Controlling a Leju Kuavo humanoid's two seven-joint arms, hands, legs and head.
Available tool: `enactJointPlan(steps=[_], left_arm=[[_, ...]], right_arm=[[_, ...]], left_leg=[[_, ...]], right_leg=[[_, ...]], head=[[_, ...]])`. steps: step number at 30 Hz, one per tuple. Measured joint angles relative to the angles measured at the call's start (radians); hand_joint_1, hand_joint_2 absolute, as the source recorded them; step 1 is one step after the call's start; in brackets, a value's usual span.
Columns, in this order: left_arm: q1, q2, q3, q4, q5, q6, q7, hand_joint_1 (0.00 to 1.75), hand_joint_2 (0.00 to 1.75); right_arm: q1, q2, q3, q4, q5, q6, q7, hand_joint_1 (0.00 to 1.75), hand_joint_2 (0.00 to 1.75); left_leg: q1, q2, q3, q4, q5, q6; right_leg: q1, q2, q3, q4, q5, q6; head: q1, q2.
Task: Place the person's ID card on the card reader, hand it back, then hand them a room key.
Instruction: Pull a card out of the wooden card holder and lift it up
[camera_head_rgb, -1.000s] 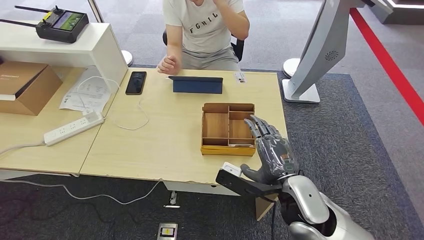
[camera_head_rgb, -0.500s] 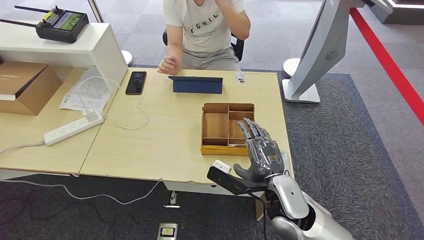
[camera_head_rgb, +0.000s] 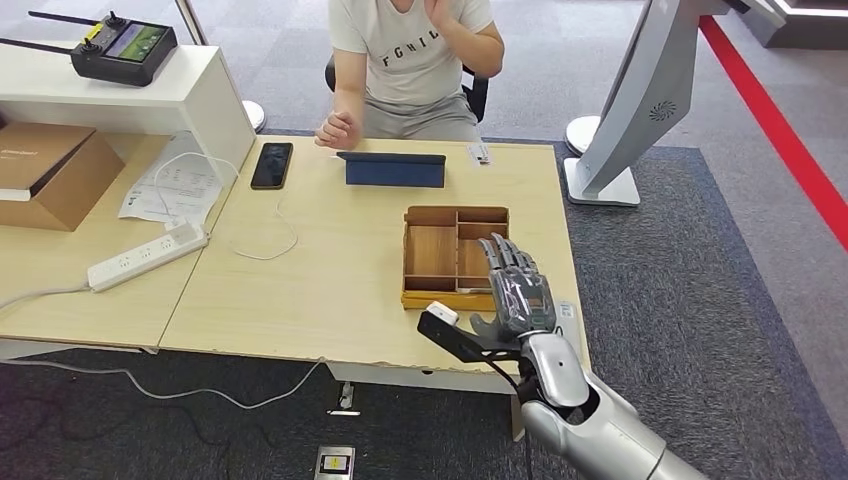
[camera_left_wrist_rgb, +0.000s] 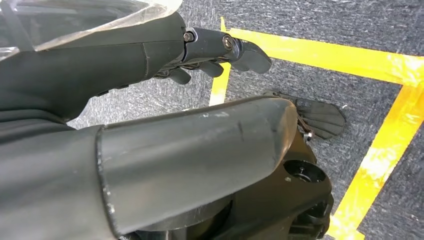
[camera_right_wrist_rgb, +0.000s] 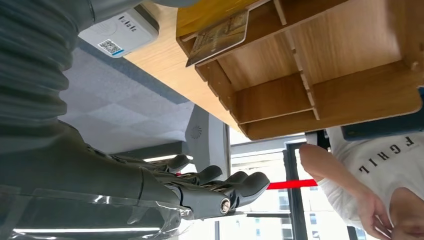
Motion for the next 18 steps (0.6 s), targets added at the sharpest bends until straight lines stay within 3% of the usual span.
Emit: enactJointPlan(steps=[18], left_arm=[[0.009,0.006,0.0,0.011,-0.001,-0.029,-0.012,0.0,0.0]], right_arm=[[-0.037,0.039,0.001,0.124,0.013,0.041,-0.014,0.0,1.75]], left_leg=[[0.0,0.0,0.0,0.0,0.0,0.0]], right_leg=[[0.0,0.0,0.0,0.0,0.0,0.0]], head=[[0.0,0.0]])
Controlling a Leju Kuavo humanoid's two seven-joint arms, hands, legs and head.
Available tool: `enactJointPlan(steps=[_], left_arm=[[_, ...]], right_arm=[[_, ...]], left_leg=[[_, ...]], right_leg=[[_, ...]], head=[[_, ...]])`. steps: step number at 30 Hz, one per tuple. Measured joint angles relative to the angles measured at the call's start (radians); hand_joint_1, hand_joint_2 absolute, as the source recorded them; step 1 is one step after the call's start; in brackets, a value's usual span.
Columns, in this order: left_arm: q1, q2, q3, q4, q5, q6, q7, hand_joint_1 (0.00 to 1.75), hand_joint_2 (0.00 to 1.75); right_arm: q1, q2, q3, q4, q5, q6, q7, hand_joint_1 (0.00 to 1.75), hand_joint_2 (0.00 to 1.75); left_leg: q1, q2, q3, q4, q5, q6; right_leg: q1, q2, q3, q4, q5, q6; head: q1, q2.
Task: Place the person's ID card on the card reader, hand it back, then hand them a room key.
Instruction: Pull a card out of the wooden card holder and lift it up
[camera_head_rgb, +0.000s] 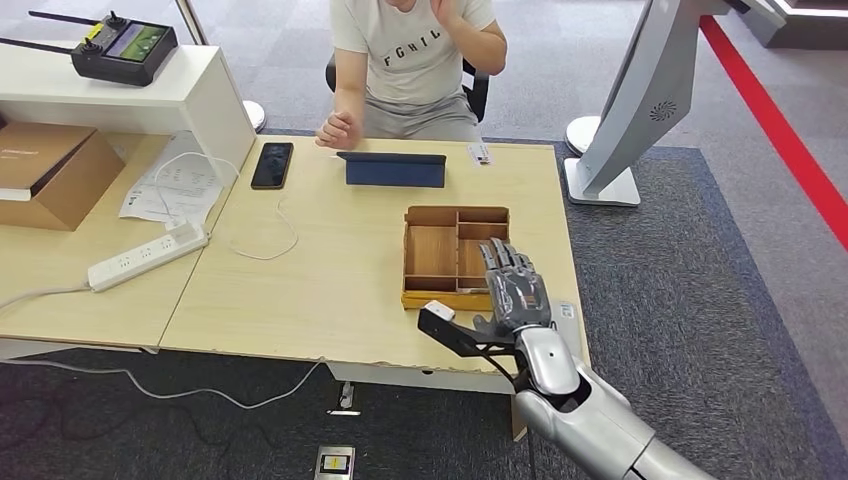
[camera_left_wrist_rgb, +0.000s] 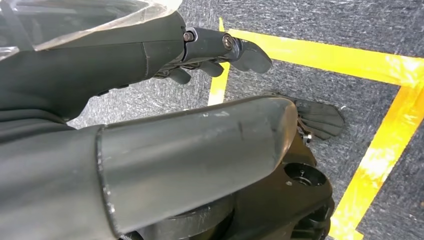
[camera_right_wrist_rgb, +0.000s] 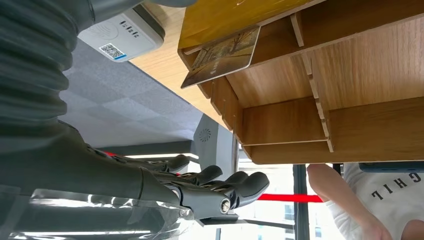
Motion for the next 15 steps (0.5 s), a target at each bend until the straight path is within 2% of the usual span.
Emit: enactJointPlan(steps=[8,9,12,13,15], left_arm=[[0.001,-0.001,0.0,0.003,-0.004,0.023,-0.016,0.0,0.0],[0.001,-0.001,0.0,0.003,-0.005,0.029,-0.019,0.0,0.0],[0.001,-0.002,0.0,0.003,-0.007,0.036,-0.022,0.0,0.0],[0.001,-0.002,0.0,0.003,-0.007,0.036,-0.022,0.0,0.0],[0.001,-0.002,0.0,0.003,-0.007,0.036,-0.022,0.0,0.0]], right_arm=[[-0.007,0.02,0.003,0.035,-0.018,0.014,-0.019,0.0,1.75],[-0.007,0.022,0.005,0.039,-0.019,0.016,-0.02,0.0,1.31],[-0.01,0.027,0.009,0.048,-0.02,0.025,-0.02,0.0,1.31],[-0.012,0.029,0.01,0.051,-0.022,0.028,-0.02,0.0,1.75],[-0.016,0.032,0.011,0.057,-0.027,0.032,-0.019,0.0,1.75]], left_leg=[[0.0,0.0,0.0,0.0,0.0,0.0],[0.0,0.0,0.0,0.0,0.0,0.0],[0.0,0.0,0.0,0.0,0.0,0.0],[0.0,0.0,0.0,0.0,0.0,0.0],[0.0,0.0,0.0,0.0,0.0,0.0]], right_leg=[[0.0,0.0,0.0,0.0,0.0,0.0],[0.0,0.0,0.0,0.0,0.0,0.0],[0.0,0.0,0.0,0.0,0.0,0.0],[0.0,0.0,0.0,0.0,0.0,0.0],[0.0,0.0,0.0,0.0,0.0,0.0]], head=[[0.0,0.0],[0.0,0.0],[0.0,0.0],[0.0,0.0],[0.0,0.0]])
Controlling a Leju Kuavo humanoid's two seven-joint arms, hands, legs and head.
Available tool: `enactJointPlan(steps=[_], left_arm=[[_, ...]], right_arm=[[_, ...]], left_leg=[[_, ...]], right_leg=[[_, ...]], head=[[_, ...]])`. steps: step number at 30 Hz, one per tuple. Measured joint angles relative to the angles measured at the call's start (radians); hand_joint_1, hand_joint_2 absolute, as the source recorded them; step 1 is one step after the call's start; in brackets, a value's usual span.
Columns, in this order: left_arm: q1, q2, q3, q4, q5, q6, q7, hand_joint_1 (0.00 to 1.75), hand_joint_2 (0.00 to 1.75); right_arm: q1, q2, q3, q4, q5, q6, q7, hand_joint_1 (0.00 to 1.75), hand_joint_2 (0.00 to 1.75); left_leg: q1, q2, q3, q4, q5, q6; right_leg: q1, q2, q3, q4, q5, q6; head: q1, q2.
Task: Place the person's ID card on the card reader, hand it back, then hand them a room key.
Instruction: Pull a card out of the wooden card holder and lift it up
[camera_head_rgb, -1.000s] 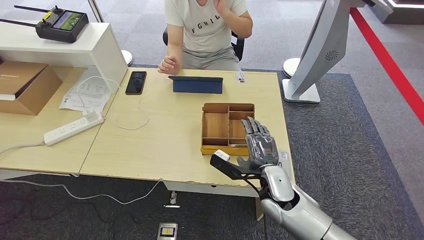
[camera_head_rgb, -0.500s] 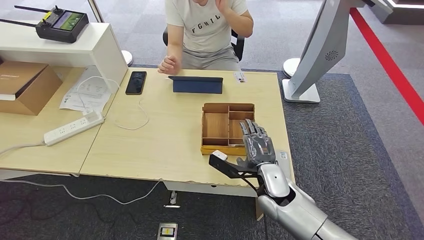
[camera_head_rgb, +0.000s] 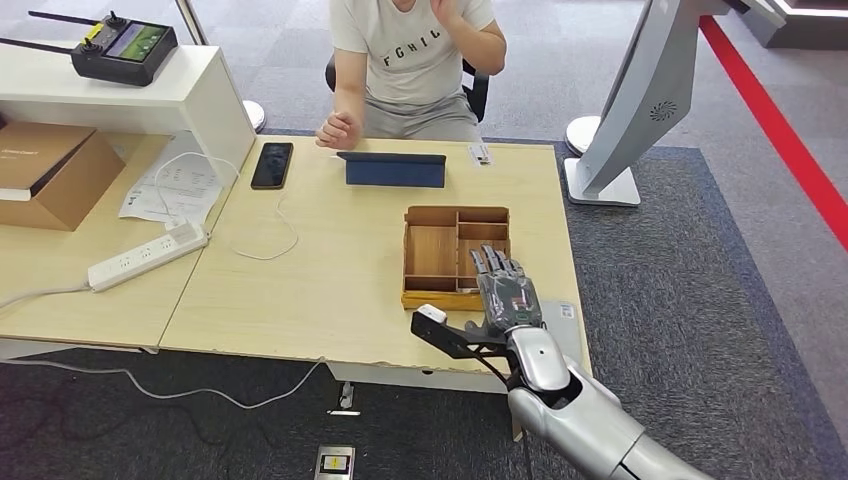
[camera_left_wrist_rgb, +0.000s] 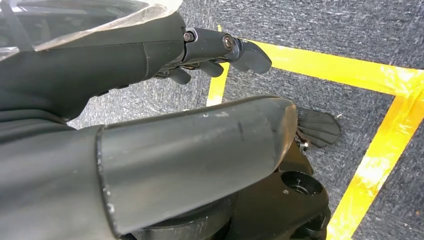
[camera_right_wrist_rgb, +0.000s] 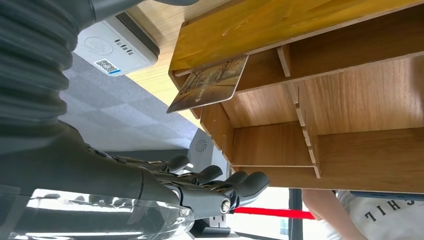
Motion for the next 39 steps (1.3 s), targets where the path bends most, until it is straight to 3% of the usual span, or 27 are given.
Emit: enactJointPlan(steps=[18,33,39], left_arm=[[0.001,0.007,0.0,0.0,0.014,-0.032,0.069,0.0,0.0],[0.001,-0.007,0.0,-0.001,0.012,0.052,0.033,0.0,0.0],[0.001,-0.009,0.0,-0.001,0.018,0.021,0.071,0.0,0.0]], right_arm=[[-0.049,0.011,0.025,0.054,-0.003,0.008,-0.006,0.0,1.75],[-0.067,0.023,0.05,0.081,-0.01,0.015,-0.031,0.0,1.75],[-0.081,0.04,0.061,0.101,-0.01,0.013,-0.052,0.0,1.75]], left_leg=[[0.0,0.0,0.0,0.0,0.0,0.0],[0.0,0.0,0.0,0.0,0.0,0.0],[0.0,0.0,0.0,0.0,0.0,0.0]], right_leg=[[0.0,0.0,0.0,0.0,0.0,0.0],[0.0,0.0,0.0,0.0,0.0,0.0],[0.0,0.0,0.0,0.0,0.0,0.0]], head=[[0.0,0.0],[0.0,0.0],[0.0,0.0]])
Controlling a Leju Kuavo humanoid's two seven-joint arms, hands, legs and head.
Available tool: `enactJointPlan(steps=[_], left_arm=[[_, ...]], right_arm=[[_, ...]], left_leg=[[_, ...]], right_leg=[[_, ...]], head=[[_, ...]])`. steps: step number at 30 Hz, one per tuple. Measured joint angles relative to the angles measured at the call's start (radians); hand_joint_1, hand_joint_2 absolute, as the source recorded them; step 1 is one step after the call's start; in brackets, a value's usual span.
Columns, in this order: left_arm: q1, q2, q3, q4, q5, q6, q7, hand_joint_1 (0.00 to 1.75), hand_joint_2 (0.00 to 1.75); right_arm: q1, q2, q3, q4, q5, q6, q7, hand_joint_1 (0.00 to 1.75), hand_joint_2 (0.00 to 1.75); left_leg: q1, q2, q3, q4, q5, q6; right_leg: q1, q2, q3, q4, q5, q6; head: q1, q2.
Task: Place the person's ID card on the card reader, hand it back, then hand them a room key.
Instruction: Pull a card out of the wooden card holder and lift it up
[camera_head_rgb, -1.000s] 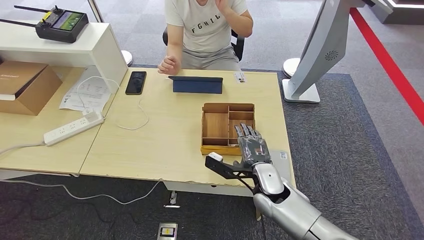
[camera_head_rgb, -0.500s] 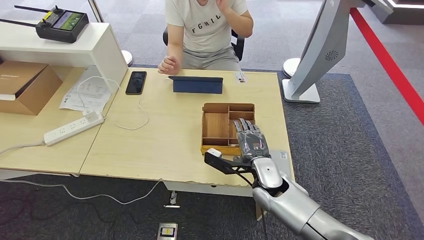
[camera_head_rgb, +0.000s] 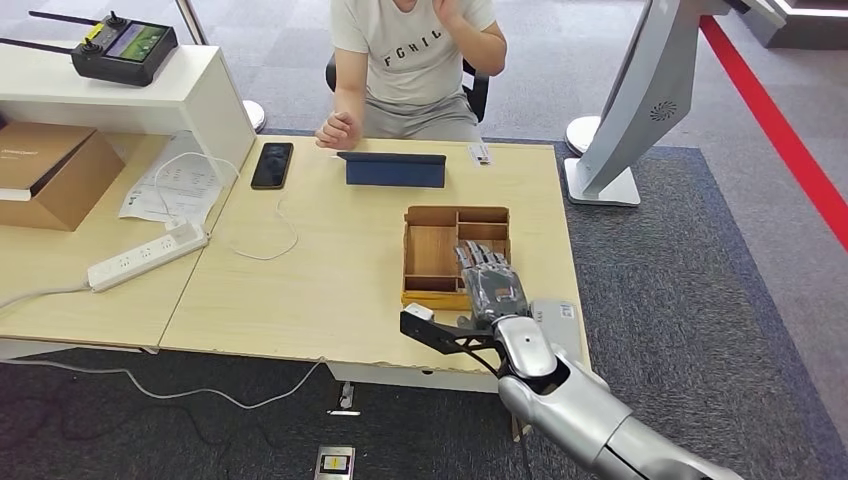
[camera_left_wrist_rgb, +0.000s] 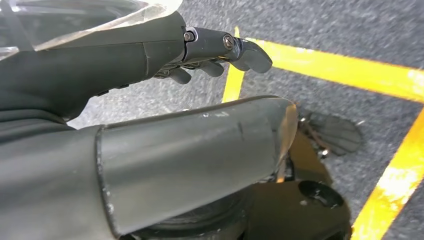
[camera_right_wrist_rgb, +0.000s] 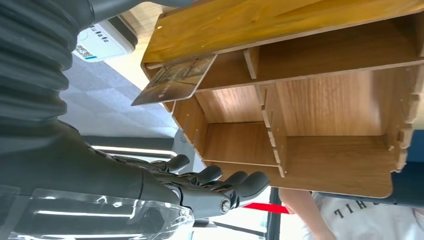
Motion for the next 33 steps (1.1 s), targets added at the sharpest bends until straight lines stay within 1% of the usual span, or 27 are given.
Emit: enactJointPlan(steps=[3,7,14,18,25,33], left_arm=[[0.0,0.004,0.0,0.0,0.002,-0.027,0.017,0.0,0.0],[0.0,0.006,0.0,0.0,0.002,-0.035,0.022,0.0,0.0],[0.0,0.008,0.0,0.0,0.002,-0.04,0.003,0.0,0.0],[0.001,0.008,0.001,0.0,0.003,-0.042,-0.008,0.0,0.0],[0.001,0.009,0.001,0.0,0.004,-0.044,-0.004,0.0,0.0],[0.001,0.01,0.001,0.0,0.004,-0.047,-0.018,0.0,0.0]], right_arm=[[-0.015,0.011,0.005,0.017,0.0,-0.003,-0.015,0.0,1.75],[-0.028,0.024,0.01,0.035,0.001,-0.005,-0.023,0.0,1.75],[-0.048,0.035,0.021,0.056,0.021,0.002,-0.007,0.0,1.75],[-0.062,0.034,0.027,0.057,0.021,0.019,0.008,0.0,0.0],[-0.066,0.034,0.028,0.056,0.0,0.02,0.006,0.0,0.0],[-0.066,0.028,0.028,0.037,-0.009,0.036,0.013,0.0,0.0]], left_leg=[[0.0,0.0,0.0,0.0,0.0,0.0],[0.0,0.0,0.0,0.0,0.0,0.0],[0.0,0.0,0.0,0.0,0.0,0.0],[0.0,0.0,0.0,0.0,0.0,0.0],[0.0,0.0,0.0,0.0,0.0,0.0],[0.0,0.0,0.0,0.0,0.0,0.0]], right_leg=[[0.0,0.0,0.0,0.0,0.0,0.0],[0.0,0.0,0.0,0.0,0.0,0.0],[0.0,0.0,0.0,0.0,0.0,0.0],[0.0,0.0,0.0,0.0,0.0,0.0],[0.0,0.0,0.0,0.0,0.0,0.0],[0.0,0.0,0.0,0.0,0.0,0.0]], head=[[0.0,0.0],[0.0,0.0],[0.0,0.0],[0.0,0.0],[0.0,0.0],[0.0,0.0]])
